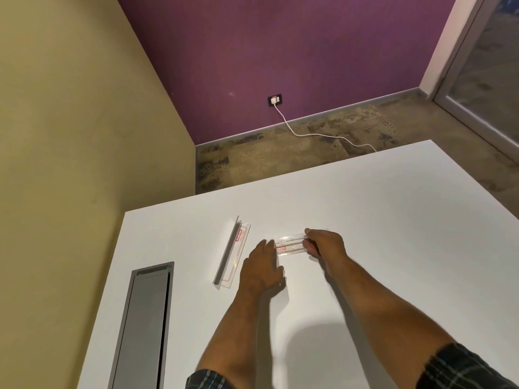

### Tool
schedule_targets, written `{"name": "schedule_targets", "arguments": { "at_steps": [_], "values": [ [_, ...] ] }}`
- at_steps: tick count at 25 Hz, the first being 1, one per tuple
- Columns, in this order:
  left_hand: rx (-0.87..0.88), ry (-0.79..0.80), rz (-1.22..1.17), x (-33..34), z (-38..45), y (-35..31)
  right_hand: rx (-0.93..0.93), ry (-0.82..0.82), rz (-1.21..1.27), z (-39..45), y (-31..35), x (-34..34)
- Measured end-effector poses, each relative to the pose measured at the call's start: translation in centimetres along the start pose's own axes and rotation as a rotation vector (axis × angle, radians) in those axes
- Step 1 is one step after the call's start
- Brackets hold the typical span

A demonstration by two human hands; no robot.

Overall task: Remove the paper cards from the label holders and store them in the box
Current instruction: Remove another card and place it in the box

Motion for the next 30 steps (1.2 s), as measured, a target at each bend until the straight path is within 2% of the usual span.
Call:
{"name": "schedule_targets", "arguments": {
  "at_steps": [5,9,14,18,23,28,30],
  "values": [
    [0.029,-0.174,-0.108,0.6,-4.1,-1.2,-0.058,-0.122,0.099,-3.0,-0.3,-1.0],
    [0.091,-0.248,-0.125,-0.6,-8.6,-3.0,-0.093,-0.093,0.027,-6.8,-0.6,-3.4],
    [0.111,-0.199,-0.048,-4.6,-13.0,-5.1,-0.056,0.086,0.002,-11.9,-1.3,-5.6],
    [0.18,-0.099,0.235,-6.0,-15.9,-7.0,-0.037,0.185,-0.042,-16.0,-1.2,-5.4],
    [0.351,-0.098,0.562,-4.5,-19.3,-9.7,0.033,0.341,-0.128,-19.9,-1.4,-4.8],
    [0.383,-0.025,0.632,-2.7,-22.6,-11.2,0.07,0.518,-0.179,-23.6,-2.7,-5.2],
    [0.362,0.01,0.643,-1.5,-23.7,-11.3,0.088,0.536,-0.218,-24.6,-3.5,-5.9]
  ]
}}
Point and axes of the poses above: each hand's wrist, its own z-axis towards the middle knuckle, its own x-axis out of the palm, y = z × x, the point moved 2 cm from there along z, towards the middle knuckle, and after that the axes turned 7 degrees about y, right-handed, at the moved point
